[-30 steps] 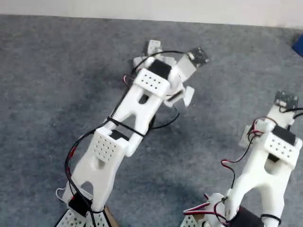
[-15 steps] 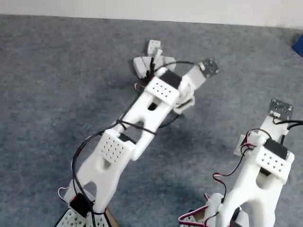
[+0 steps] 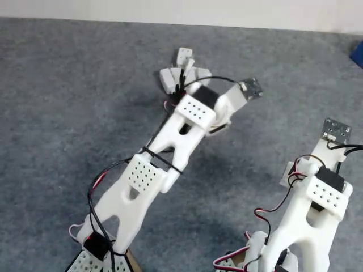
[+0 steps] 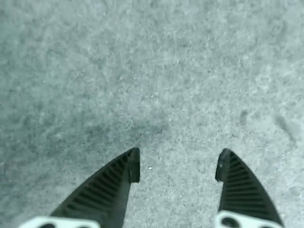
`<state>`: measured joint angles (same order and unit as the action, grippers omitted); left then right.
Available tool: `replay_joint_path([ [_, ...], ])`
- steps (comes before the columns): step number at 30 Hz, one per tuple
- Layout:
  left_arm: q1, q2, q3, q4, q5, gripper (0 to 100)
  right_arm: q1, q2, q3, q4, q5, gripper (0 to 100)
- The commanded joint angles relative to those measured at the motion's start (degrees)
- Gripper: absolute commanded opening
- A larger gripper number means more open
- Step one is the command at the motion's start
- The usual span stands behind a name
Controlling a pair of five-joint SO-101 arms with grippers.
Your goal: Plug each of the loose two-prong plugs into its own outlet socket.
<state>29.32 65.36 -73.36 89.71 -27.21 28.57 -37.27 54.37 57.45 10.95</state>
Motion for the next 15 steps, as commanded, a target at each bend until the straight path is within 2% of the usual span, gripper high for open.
replay_joint_path([
  [1,0.6,-0.9,-8.4,10.5,-2.4,2,-0.6,-1.5,-0.3,-0.6,0.8,26.2],
  [6,-0.7,-2.9,-7.7,12.2,-3.2,0,-2.7,-1.3,1.0,-0.5,1.0,26.2],
  [11,-0.6,-13.2,9.5,12.2,-0.9,0,-5.4,-1.3,3.4,-0.6,3.9,26.2],
  [15,-0.6,-26.9,25.7,12.2,-0.8,0,-5.8,-1.3,3.7,-0.6,4.0,26.2],
])
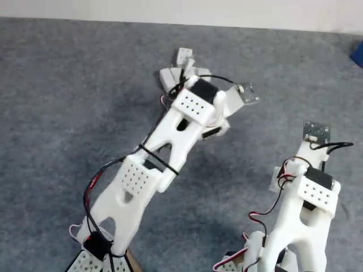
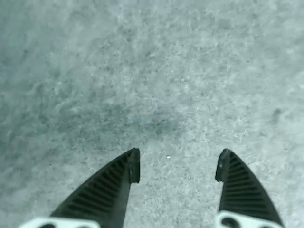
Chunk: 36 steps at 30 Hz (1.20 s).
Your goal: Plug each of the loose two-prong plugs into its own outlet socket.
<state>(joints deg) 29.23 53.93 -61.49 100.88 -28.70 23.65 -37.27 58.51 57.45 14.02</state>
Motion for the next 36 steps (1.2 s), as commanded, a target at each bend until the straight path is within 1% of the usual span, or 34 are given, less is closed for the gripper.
replay_joint_path([
  [1,-0.5,-19.4,17.9,1.1,0.7,0,-0.8,-1.3,-0.4,-0.6,0.9,26.2],
  [7,0.8,-44.5,42.1,1.0,4.3,0,-0.8,-1.3,-0.4,-0.6,0.9,26.2],
  [10,0.9,-54.7,52.3,0.9,4.7,0,-0.8,-1.3,-0.3,-0.6,0.9,26.2],
  [13,0.6,-63.3,61.5,0.9,4.7,0,-0.9,-1.3,-0.3,-0.5,0.9,26.2],
  [18,-3.3,-71.9,71.9,0.5,3.4,0,-5.2,-1.3,0.5,1.1,0.9,26.2],
  [20,-4.3,-73.0,75.4,0.6,-0.4,0,-6.6,-1.3,0.9,1.2,0.9,26.2],
  [23,-6.1,-73.6,81.8,0.7,-7.7,0,-6.8,-1.3,0.9,1.2,0.9,26.2],
  [26,-11.3,-73.6,86.3,0.8,-16.4,0,-6.8,-1.3,1.0,1.2,0.9,26.2],
  [29,-18.2,-73.1,89.6,0.8,-28.5,0,-7.0,-1.3,1.0,1.2,0.9,26.2],
  [31,-20.5,-72.1,92.4,0.8,-36.8,0,-7.0,-1.3,1.0,1.2,0.9,26.2],
  [33,-21.1,-69.9,93.9,0.4,-39.3,0,-7.0,-1.3,1.0,1.2,0.9,26.2],
  [36,-21.0,-64.6,93.6,-0.5,-39.4,0,-7.0,-1.3,1.0,1.2,0.9,26.2],
])
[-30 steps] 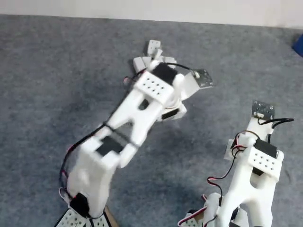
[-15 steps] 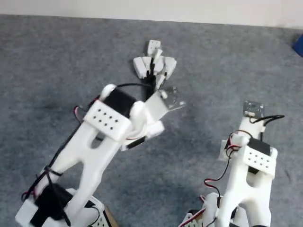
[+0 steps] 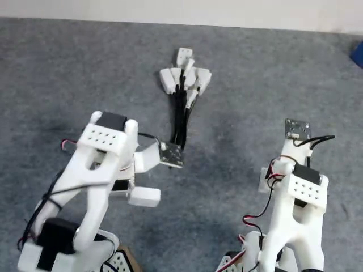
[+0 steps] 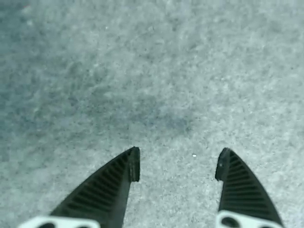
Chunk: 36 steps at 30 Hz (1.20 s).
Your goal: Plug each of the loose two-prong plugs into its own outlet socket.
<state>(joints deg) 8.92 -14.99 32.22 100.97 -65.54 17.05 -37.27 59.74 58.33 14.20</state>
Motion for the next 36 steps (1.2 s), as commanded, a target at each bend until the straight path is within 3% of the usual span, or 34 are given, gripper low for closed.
replay_joint_path([
  [1,-0.7,6.4,-0.7,-2.0,-2.5,0,-0.4,-1.3,-0.2,0.3,0.7,26.2],
  [10,-2.0,26.2,-11.3,-12.5,-2.2,2,-0.4,-1.3,-0.2,0.3,0.7,26.2],
  [16,-7.7,34.8,-24.3,-12.7,3.7,20,-0.4,-1.3,-0.2,0.3,0.8,26.2],
  [25,-12.6,39.1,-41.8,-12.3,5.2,20,-0.4,-1.3,-0.1,0.3,0.8,26.2],
  [36,-18.9,39.4,-41.8,-12.7,5.1,20,-0.5,-1.4,0.6,0.3,0.8,26.3],
])
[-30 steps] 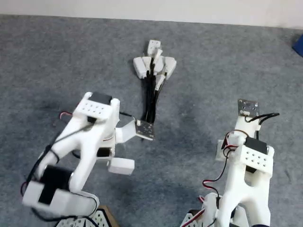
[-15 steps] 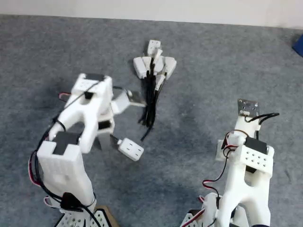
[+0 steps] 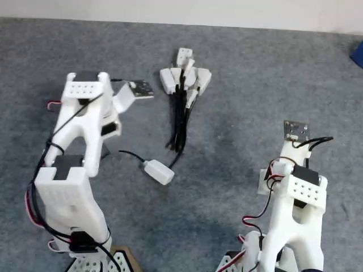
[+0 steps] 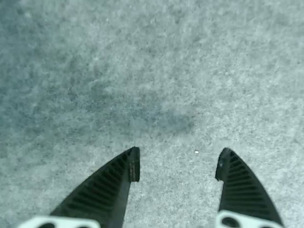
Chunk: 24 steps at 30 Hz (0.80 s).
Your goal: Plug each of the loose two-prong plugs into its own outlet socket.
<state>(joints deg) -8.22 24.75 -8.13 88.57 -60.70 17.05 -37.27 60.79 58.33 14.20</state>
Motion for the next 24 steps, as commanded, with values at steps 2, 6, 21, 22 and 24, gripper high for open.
replay_joint_path([
  [2,-1.2,-0.8,-1.7,-0.3,0.6,20,-0.5,-1.4,-0.5,0.3,0.8,26.3],
  [6,4.5,-0.7,-2.3,-0.4,5.7,20,-0.5,-1.5,-0.5,0.3,0.8,26.3],
  [21,25.4,-0.8,10.9,-6.2,17.6,20,-0.5,-1.4,-0.5,0.3,0.8,26.3],
  [22,25.4,-0.9,12.8,-6.2,17.6,20,-0.5,-1.4,-0.5,0.3,0.8,26.3],
  [24,25.4,-1.0,15.0,-6.0,17.6,20,-0.5,-1.4,-0.5,0.3,0.8,26.3],
])
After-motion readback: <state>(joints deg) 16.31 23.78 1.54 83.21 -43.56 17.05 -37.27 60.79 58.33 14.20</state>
